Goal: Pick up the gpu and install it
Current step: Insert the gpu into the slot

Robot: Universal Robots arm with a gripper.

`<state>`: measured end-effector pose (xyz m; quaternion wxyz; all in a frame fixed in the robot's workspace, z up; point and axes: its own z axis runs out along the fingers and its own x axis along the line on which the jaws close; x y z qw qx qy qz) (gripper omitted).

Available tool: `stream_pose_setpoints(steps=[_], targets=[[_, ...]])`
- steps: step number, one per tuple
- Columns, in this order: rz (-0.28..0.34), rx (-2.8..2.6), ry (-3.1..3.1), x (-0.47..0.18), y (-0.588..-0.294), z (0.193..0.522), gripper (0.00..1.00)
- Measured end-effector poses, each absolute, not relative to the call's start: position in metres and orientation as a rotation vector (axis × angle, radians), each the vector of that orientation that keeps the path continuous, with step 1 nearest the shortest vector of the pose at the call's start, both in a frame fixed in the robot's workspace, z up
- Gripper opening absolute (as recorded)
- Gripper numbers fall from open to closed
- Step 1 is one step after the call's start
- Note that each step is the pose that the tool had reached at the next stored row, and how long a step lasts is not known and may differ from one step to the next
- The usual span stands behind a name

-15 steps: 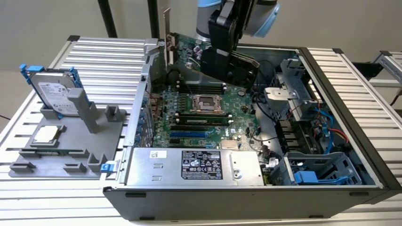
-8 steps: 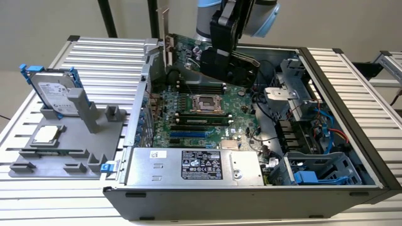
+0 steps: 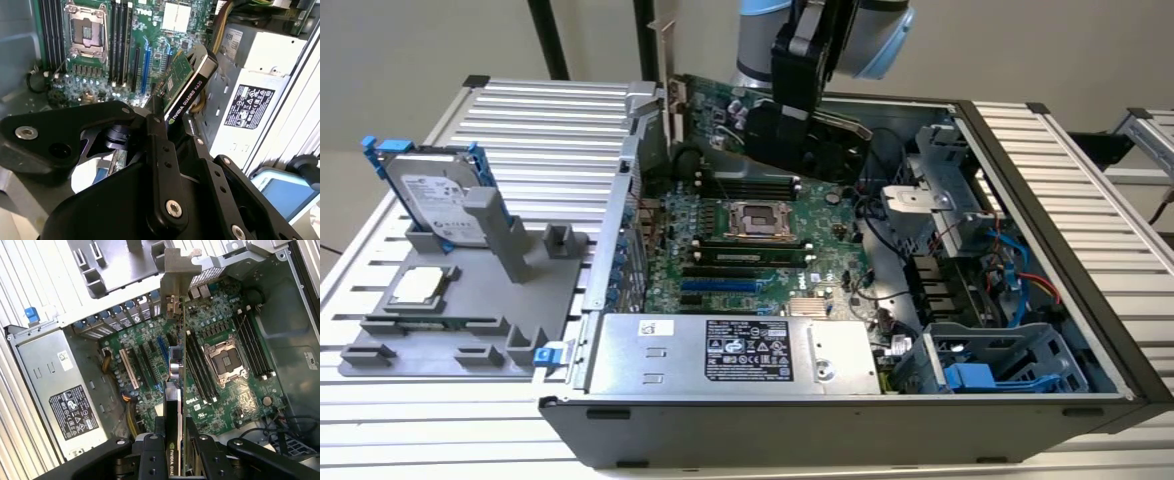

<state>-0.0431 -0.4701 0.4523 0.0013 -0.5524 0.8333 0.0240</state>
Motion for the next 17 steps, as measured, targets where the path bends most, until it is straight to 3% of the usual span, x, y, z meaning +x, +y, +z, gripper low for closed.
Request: stream_pose_setpoints(steps=[17], targets=[[0.075,-1.872,2.522,-0.0431,-0.4701,0.4522,0.00]])
